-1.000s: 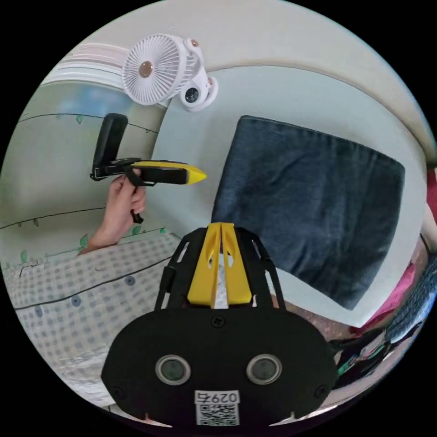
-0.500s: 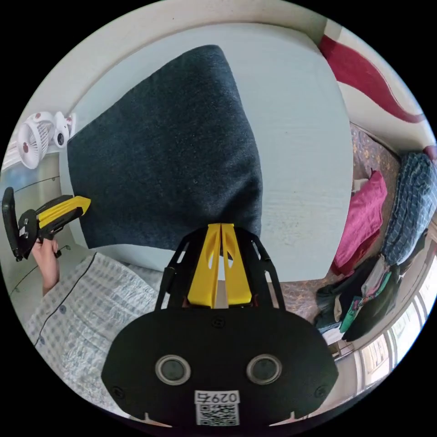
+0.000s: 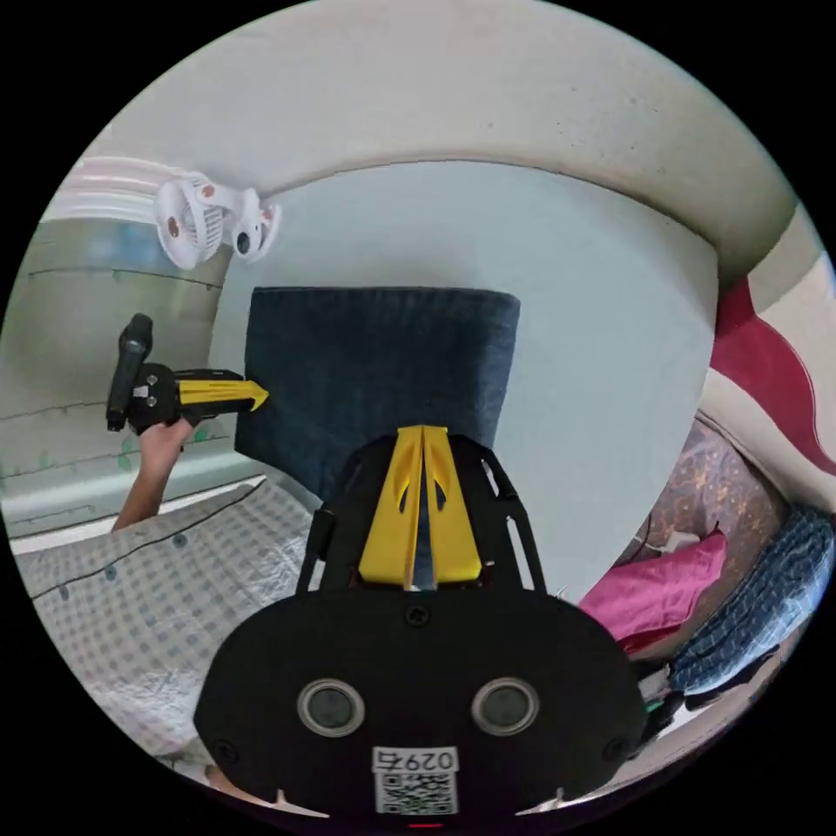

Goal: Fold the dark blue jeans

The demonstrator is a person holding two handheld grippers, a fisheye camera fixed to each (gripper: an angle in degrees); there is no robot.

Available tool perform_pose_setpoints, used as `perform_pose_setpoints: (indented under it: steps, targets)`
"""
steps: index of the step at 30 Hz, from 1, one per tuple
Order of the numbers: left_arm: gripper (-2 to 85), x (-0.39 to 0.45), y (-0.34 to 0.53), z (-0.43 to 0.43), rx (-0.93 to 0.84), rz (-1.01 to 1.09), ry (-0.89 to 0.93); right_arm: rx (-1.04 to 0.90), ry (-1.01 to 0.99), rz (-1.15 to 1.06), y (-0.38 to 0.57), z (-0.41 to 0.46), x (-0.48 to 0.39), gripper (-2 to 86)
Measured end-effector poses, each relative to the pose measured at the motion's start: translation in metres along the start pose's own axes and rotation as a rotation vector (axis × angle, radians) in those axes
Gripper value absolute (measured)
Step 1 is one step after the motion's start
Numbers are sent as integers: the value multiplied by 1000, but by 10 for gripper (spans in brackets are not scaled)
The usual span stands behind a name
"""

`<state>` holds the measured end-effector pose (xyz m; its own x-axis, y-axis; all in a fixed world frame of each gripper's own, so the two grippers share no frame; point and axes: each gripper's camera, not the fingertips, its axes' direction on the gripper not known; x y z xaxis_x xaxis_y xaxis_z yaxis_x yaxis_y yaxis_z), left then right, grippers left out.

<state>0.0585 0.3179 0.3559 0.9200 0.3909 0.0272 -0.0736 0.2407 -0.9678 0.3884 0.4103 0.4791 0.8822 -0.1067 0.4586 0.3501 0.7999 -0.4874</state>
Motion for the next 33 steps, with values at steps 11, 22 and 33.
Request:
perform_pose_setpoints:
  steps: [11,22,33]
  targets:
    - [-10,31,-25,-5,-41,-19,-4,171,-296,229,33,-4,147,-5]
    - [-10,79,-65,-5,-191,130,-158,127,-367,294,84,29,151,-5]
    - [-10,79,-77,-10,-170,269,-50,-11,75,342,140,59,6,-5]
